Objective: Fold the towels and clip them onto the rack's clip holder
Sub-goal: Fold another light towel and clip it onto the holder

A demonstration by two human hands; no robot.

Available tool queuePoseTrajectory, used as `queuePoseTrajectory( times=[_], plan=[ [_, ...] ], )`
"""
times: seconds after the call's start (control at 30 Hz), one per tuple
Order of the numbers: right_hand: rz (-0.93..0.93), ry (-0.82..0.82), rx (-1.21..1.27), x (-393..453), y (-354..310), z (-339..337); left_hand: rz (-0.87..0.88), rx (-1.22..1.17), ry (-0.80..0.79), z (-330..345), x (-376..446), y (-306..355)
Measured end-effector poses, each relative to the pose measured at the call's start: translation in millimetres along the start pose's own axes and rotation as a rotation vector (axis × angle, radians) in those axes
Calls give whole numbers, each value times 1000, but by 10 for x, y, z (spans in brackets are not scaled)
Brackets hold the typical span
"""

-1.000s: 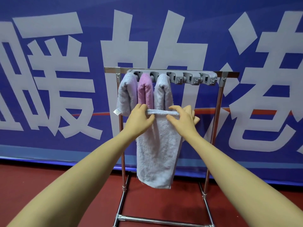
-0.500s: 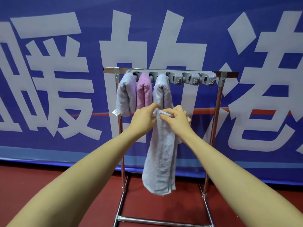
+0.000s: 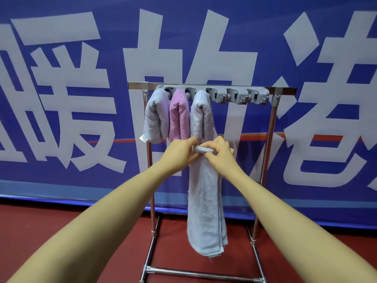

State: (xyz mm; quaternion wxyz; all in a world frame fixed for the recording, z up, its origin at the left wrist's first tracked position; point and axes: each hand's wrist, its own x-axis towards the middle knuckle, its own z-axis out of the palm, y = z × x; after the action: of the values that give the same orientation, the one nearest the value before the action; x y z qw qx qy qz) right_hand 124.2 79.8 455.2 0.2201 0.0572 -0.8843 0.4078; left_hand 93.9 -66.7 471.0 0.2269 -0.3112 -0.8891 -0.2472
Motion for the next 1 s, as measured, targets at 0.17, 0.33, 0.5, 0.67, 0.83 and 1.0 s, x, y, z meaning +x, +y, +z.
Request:
queuePoseTrajectory(
  times=[0.17,0.33,0.5,0.67,0.83,1.0],
  plan=[
    [60,82,154,-42,111,-63,123,133,185,66,-16,16],
    [71,98,324,-54,196,-89,202,-80,207,95,-6,-3],
    [50,137,352,10,208,-79,242,-140,94,79,5,2],
    [133,68,527,4,252,-109,248,-115,37,41,-23,-26],
    [136,90,508,-32,230,-139,222,-127,21,-10,-62,-5],
    [86,167,445,-36,236,-193,176,-97,29,-25,-54,-42]
  ],
)
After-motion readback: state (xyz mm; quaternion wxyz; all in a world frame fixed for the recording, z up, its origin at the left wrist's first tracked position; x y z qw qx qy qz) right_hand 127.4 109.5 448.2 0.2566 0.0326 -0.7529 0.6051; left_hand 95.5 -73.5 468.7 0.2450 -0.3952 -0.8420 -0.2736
